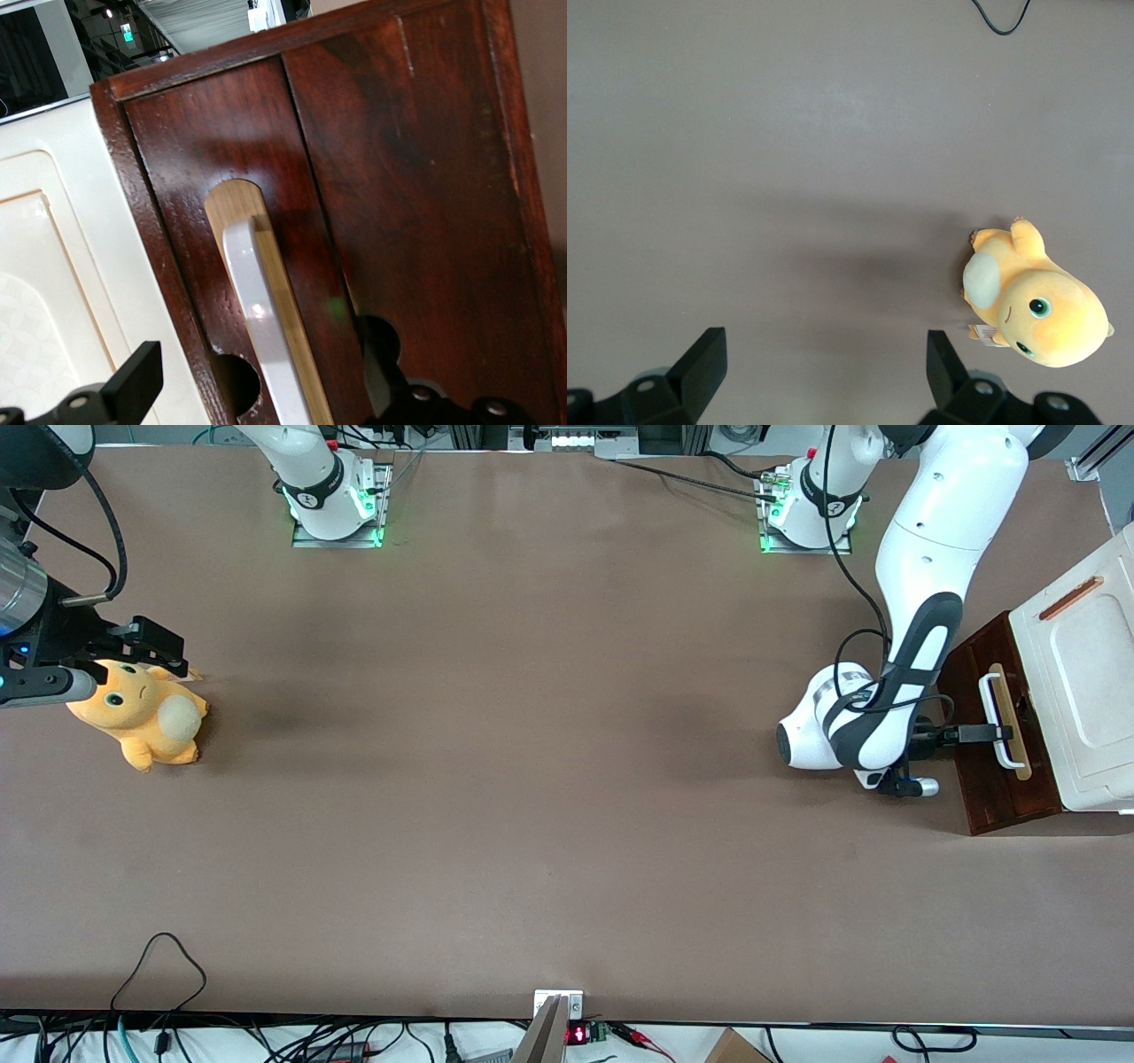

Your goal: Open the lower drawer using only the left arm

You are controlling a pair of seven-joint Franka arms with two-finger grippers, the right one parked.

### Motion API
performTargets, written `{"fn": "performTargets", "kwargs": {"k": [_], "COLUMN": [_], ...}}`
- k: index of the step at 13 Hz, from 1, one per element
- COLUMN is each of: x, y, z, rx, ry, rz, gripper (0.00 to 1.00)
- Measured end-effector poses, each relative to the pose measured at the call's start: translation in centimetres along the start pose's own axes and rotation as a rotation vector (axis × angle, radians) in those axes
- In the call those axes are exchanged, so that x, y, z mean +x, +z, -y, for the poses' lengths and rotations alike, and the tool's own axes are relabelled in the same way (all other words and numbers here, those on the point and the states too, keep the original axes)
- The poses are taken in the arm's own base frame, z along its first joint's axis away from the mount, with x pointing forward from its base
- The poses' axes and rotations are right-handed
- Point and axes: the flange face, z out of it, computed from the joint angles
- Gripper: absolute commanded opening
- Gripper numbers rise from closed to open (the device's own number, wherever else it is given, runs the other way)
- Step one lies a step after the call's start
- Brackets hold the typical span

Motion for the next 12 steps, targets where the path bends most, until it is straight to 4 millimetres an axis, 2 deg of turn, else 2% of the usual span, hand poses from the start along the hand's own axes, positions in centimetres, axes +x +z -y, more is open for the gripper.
{"fn": "performTargets", "kwargs": {"k": [6,12], "x": [0.9,1.3], "y": [0.1,1.6], "z": [1.3,1.9], "rx": [-0.01,-0.019], "ry": [-0.034,-0.082], "rz": [0.005,0.031], "gripper": [1.0,1.0]}}
